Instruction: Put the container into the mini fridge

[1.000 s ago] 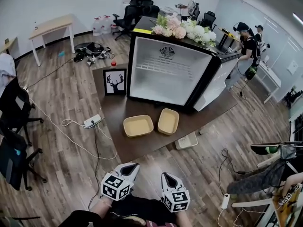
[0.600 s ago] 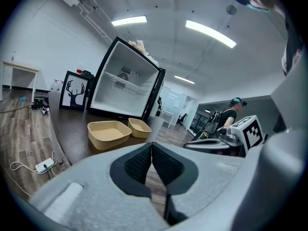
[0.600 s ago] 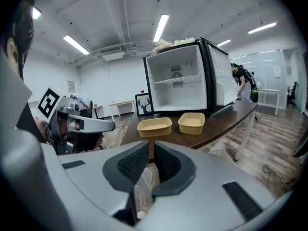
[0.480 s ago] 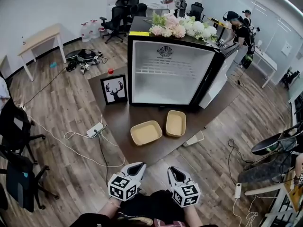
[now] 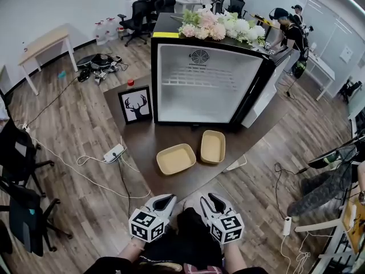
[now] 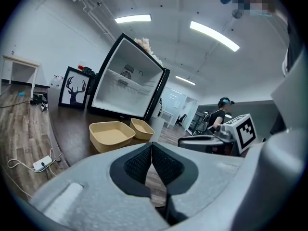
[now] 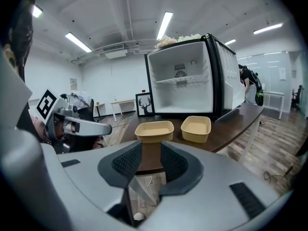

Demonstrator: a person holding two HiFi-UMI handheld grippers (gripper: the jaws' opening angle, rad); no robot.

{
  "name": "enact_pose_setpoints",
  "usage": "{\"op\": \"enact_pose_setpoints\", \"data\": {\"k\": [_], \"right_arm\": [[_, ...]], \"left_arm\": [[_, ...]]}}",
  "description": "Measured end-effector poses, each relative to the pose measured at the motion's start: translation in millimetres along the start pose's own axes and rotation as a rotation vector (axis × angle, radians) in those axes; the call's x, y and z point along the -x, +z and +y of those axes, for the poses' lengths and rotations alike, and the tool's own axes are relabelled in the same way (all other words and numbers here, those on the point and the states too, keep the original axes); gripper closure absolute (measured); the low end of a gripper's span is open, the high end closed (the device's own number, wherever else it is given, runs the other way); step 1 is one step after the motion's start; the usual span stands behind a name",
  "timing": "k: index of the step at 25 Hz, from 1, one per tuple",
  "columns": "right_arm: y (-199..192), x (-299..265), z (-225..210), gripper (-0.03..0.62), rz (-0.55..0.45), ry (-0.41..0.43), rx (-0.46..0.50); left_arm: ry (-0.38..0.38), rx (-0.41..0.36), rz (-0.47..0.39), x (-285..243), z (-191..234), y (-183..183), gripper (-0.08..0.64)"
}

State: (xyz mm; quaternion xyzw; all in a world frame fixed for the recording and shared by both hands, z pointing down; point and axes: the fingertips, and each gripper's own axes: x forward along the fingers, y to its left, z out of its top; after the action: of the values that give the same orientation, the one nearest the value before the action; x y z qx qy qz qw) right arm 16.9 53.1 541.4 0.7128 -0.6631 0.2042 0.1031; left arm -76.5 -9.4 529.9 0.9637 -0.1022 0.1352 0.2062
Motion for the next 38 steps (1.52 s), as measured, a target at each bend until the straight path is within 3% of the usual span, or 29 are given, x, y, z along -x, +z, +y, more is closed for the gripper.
{"op": "enact_pose_setpoints", "data": {"k": [4,8,13,19,22,31,38], "right_arm": [[3.6,-13.4,-10.6,0.480,0.021,0.038,0.003],[14.9,-23.0,-33.1,0.476,0.013,0.021,0.060],[24.3,-43.1,-64.3,0.431,0.044,0.003,0.100],[32.7,-71.1,-87.4,0.431,0.096,0.036,0.180],[35.4,-83.6,-99.1,0.484,0.121,0.049,0.216],[20.9,-128.3,-118.0,0.445,0.299,0.152,0.324],[12.7,-147.8,-123.1,0.445,0.381,0.214,0.396]], "left_arm": [[0.027,0.006,0.003,-8.7,8.1,1.8,0.551],[0.051,0.001,-0.012,-21.1,12.9,12.4,0.551],[0.072,0.013,-0.005,-39.5,16.7,16.5,0.551],[0.126,0.039,-0.006,-57.2,25.8,19.3,0.551],[0.165,0.064,-0.021,-63.3,36.6,23.8,0.551],[0.228,0.106,-0.054,-85.4,61.1,37.5,0.551],[0.260,0.111,-0.063,-97.4,70.8,46.2,0.551]]}}
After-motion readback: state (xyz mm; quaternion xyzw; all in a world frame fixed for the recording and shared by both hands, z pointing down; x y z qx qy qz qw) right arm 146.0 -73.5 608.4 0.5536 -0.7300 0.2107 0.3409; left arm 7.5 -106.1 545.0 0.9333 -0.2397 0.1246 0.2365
